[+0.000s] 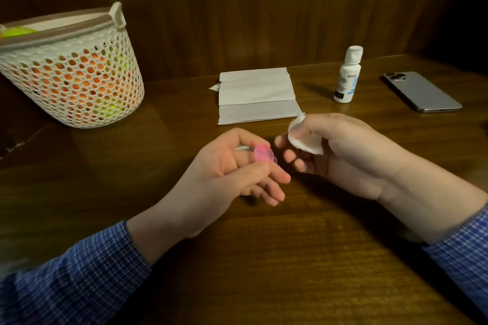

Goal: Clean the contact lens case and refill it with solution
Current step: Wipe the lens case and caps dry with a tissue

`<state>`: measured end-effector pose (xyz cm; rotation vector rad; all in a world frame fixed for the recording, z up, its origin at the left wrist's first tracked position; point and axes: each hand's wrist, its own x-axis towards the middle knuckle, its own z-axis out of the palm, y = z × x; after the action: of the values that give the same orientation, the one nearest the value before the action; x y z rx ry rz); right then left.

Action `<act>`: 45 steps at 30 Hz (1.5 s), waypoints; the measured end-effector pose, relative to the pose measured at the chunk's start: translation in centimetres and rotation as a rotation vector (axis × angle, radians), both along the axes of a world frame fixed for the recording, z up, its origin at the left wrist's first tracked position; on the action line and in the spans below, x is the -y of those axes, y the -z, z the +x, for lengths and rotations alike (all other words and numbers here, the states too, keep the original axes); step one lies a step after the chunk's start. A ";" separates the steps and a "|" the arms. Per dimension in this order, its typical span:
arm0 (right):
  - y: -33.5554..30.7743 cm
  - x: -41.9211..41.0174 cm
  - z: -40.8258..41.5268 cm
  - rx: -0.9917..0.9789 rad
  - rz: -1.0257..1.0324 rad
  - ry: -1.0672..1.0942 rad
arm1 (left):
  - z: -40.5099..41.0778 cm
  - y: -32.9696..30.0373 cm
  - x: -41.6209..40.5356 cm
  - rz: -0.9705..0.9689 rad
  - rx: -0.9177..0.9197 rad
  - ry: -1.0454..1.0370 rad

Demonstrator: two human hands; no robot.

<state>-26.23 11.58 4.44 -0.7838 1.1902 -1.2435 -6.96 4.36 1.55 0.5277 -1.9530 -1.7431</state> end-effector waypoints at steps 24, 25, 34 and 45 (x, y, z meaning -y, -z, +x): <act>1.5 1.7 -1.9 -1.025 0.201 0.018 | 1.1 0.9 1.4 -0.441 0.156 -0.336; 1.6 1.8 -1.9 -1.029 0.209 0.011 | 1.2 1.0 1.4 -0.446 0.157 -0.333; 2.6 2.2 -1.3 -1.146 -0.072 0.052 | 1.4 1.1 1.9 -0.447 0.163 -0.358; 3.3 3.5 0.1 -1.454 -0.118 -0.060 | 1.5 0.6 1.5 -0.420 0.196 -0.382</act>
<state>-26.14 8.10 1.18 -1.9281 2.1691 -0.5504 -5.48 2.87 0.98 0.8713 -2.1019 -1.0458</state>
